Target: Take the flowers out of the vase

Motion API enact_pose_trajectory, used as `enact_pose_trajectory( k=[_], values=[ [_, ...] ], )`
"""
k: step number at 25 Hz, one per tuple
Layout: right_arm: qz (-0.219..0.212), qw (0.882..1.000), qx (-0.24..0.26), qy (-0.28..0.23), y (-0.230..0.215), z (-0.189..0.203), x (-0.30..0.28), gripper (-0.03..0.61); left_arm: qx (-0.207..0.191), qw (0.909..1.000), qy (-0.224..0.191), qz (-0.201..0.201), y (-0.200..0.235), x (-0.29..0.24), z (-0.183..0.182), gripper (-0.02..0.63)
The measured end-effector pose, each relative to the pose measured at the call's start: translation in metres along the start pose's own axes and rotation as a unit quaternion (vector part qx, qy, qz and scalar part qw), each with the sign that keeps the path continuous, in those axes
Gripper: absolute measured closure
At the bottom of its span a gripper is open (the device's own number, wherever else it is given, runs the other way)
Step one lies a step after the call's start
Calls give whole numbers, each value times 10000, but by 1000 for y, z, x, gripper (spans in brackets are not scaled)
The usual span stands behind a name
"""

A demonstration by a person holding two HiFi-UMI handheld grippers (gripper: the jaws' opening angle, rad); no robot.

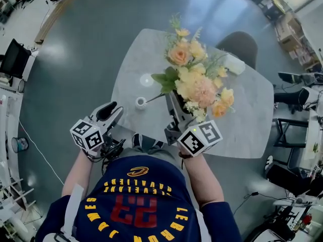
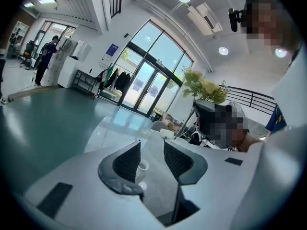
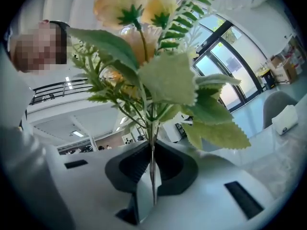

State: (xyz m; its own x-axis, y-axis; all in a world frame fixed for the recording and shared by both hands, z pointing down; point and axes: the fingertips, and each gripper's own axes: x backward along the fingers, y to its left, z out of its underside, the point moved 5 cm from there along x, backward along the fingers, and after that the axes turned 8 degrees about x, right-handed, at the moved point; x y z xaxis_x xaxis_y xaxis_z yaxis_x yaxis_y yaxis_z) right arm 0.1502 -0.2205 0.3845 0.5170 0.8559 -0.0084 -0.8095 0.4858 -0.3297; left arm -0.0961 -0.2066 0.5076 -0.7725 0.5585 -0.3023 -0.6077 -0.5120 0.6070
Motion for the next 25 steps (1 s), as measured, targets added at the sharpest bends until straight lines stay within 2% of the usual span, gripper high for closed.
enact_pose_trajectory(
  k=[7,11,15,25],
  values=[
    [106,9996,-59,-270,-9,-34,36,545,-77,10000,13,31,-34,-3,-4,460],
    [165,9993,-2,-329,-19,-50,44,545,-140,9995,-271,57,-41,-7,-29,460],
    [-108,9993,20,-371,-11,-42,28,545,-44,9985,-548,32,-27,0,-46,460],
    [-7,9996,-124,-239,-7,-29,26,544,124,9968,-787,-31,-25,15,-61,460]
  ],
)
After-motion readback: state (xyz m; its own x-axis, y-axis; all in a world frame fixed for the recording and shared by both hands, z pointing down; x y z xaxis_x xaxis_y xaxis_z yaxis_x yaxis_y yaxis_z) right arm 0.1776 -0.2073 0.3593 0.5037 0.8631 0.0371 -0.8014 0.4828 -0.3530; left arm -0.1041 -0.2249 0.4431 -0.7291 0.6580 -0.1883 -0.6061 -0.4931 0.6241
